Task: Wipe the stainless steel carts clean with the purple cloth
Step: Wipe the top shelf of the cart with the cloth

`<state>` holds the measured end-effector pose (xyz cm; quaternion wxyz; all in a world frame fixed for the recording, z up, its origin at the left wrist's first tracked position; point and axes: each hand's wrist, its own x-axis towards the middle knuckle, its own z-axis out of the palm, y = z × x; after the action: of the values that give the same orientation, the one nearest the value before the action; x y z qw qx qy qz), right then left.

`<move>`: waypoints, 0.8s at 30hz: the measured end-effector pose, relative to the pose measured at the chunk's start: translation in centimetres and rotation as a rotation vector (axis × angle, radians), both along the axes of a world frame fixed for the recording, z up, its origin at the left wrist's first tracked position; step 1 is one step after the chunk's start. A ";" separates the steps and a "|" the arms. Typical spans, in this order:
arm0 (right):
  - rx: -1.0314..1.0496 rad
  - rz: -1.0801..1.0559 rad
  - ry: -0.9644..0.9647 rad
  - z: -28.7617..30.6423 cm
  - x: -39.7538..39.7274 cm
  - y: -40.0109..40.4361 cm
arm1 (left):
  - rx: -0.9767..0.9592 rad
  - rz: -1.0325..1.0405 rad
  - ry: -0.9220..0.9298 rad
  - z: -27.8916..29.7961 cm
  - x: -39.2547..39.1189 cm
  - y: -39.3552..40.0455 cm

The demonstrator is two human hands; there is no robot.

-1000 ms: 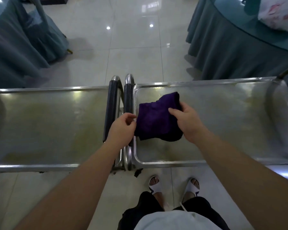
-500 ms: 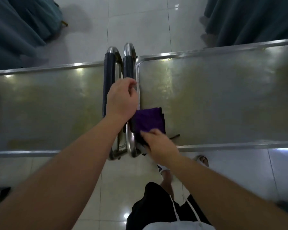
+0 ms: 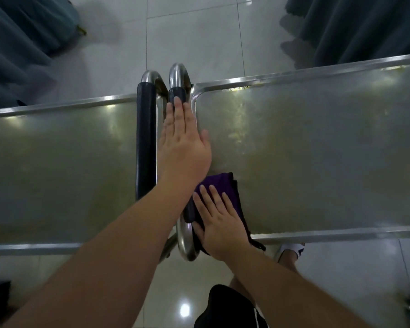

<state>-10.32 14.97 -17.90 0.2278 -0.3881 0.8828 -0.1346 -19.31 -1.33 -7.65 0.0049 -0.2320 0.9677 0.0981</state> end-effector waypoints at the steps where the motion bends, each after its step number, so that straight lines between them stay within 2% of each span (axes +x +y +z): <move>1: -0.007 -0.016 0.023 -0.2 -0.1 -0.3 | -0.004 -0.002 -0.004 -0.1 0.1 0.1; 6: 0.007 -0.053 0.078 -0.9 -2.8 -3.6 | -0.013 -0.014 -0.053 0.7 0.3 0.5; 10: -0.019 -0.162 0.127 -0.6 -8.4 -8.1 | -0.027 0.052 -0.085 1.7 -0.1 1.7; 12: 0.001 -0.141 0.155 -0.9 -11.7 -9.6 | -0.003 0.085 -0.104 2.1 -0.7 2.0; 16: 0.048 -0.096 0.221 -1.6 -18.4 -12.6 | -0.036 -0.015 -0.081 1.4 0.0 0.9; 19: 0.010 -0.145 0.163 -0.6 -22.2 -14.7 | -0.025 -0.018 -0.036 1.0 0.1 0.7; 24: 0.021 -0.147 0.147 -0.1 -22.6 -14.4 | -0.048 -0.018 -0.044 1.0 0.0 0.7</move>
<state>-32.92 0.53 -18.00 0.1562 -0.3287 0.9245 -0.1129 -19.35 -0.62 -6.63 0.0217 -0.2257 0.9715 0.0696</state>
